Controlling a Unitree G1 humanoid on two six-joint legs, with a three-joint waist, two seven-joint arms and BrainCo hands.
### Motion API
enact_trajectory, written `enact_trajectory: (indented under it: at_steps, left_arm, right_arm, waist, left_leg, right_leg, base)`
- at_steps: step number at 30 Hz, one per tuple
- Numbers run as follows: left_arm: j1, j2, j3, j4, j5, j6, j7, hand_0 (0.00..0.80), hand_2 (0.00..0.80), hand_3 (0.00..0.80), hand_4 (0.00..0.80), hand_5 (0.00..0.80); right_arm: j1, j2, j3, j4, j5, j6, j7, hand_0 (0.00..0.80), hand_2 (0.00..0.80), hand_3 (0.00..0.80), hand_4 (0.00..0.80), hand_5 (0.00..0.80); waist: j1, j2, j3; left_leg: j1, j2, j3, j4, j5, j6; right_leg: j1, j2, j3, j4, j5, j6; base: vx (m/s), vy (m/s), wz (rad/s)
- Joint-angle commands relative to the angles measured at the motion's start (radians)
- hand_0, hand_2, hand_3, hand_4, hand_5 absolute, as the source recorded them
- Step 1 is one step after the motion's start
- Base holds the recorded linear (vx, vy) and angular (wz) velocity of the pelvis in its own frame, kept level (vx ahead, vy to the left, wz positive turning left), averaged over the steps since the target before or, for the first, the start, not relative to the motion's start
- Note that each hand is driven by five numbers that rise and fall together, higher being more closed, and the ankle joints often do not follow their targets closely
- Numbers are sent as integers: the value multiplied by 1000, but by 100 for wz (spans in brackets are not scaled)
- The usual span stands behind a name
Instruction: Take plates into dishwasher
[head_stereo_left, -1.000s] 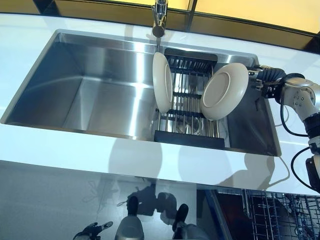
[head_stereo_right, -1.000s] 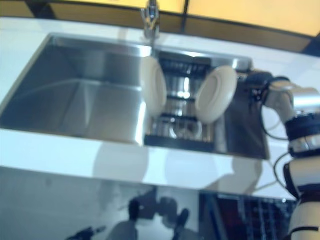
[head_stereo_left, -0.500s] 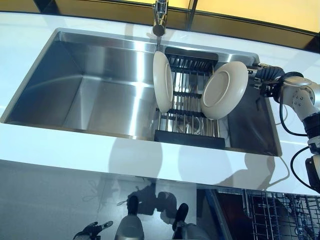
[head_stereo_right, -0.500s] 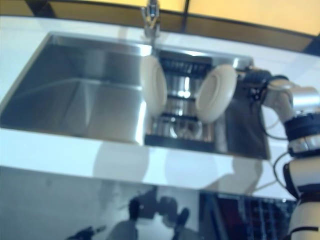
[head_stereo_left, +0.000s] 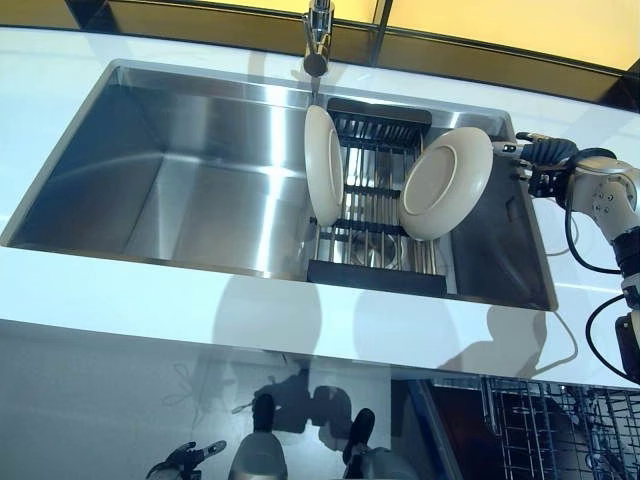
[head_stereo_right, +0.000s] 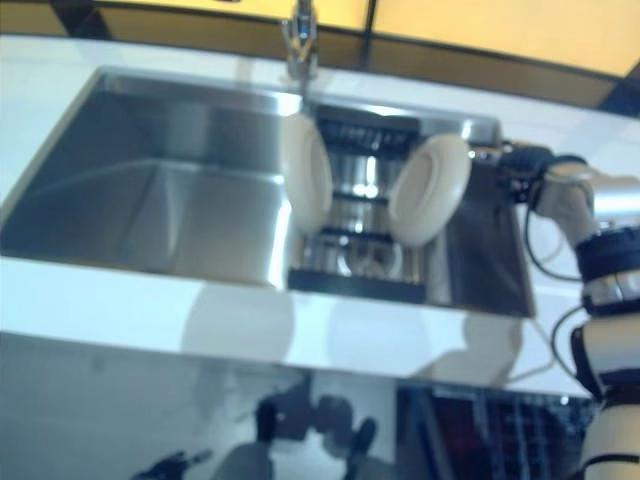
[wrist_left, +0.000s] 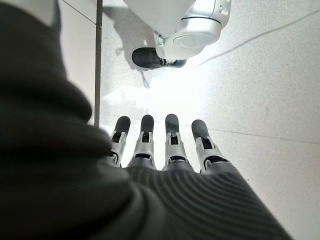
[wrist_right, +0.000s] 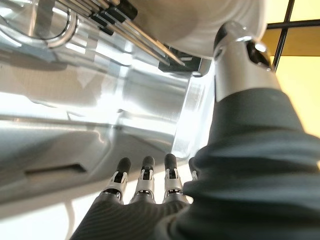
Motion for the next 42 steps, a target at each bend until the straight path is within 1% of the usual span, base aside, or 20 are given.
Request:
enact_trajectory:
  at_steps: [1, 9, 12, 16, 25, 34, 42]
  left_arm:
    - [3, 34, -63, 23, -7, -1, 13, 0, 0, 0, 0, 0]
    - [11, 34, -68, 21, 5, -6, 10, 0, 0, 0, 0, 0]
    - [14, 36, -69, 21, 8, -3, 11, 0, 0, 0, 0, 0]
    - [18, 35, -66, 25, 8, -3, 12, 0, 0, 0, 0, 0]
    - [17, 33, -57, 30, 14, -1, 12, 0, 0, 0, 0, 0]
    - [22, 32, -47, 36, 18, -2, 16, 0, 0, 0, 0, 0]
    - [22, 34, -36, 33, 10, -9, 21, 0, 0, 0, 0, 0]
  right_arm:
    - [-130, -78, 69, 36, -45, -19, 0, 0, 0, 0, 0, 0]
    - [-147, -107, 75, 66, -21, -19, -18, 0, 0, 0, 0, 0]
    - [-149, -117, 73, 55, -22, -13, 3, 0, 0, 0, 0, 0]
    - [-148, -125, 77, 45, -9, -26, 28, 0, 0, 0, 0, 0]
    - [-134, -101, 73, -18, 19, -30, 34, 0, 0, 0, 0, 0]
    - [-96, -73, 55, -65, -8, -29, 48, 0, 0, 0, 0, 0]
    - [-96, -63, 61, -69, 3, -28, 44, 0, 0, 0, 0, 0]
  waist:
    - [4, -21, -45]
    - [1, -21, -55]
    - [-2, -25, -60]
    - [-4, -26, -66]
    - [-4, -31, -75]
    - [-1, -40, -82]
    - [7, -42, -72]
  left_leg:
    - [-7, 14, 32, -5, -21, -9]
    - [-4, 15, 35, -5, -22, -11]
    - [1, 15, 38, -5, -24, -11]
    - [5, 15, 40, -5, -25, -11]
    - [9, 11, 39, -5, -27, -10]
    - [14, 10, 40, -5, -29, -8]
    - [6, 9, 34, -5, -28, -6]
  right_leg:
    - [13, -19, 36, -2, -12, 68]
    - [16, -19, 37, -2, -15, 69]
    - [18, -18, 37, -2, -15, 69]
    - [22, -19, 37, -2, -17, 68]
    - [27, -20, 35, -2, -17, 70]
    - [32, -20, 32, -2, -17, 72]
    - [28, -20, 27, -2, -15, 72]
  base:
    - [0, 0, 0]
    - [0, 0, 0]
    - [0, 0, 0]
    - [0, 0, 0]
    - [0, 0, 0]
    - [0, 0, 0]
    - [0, 0, 0]
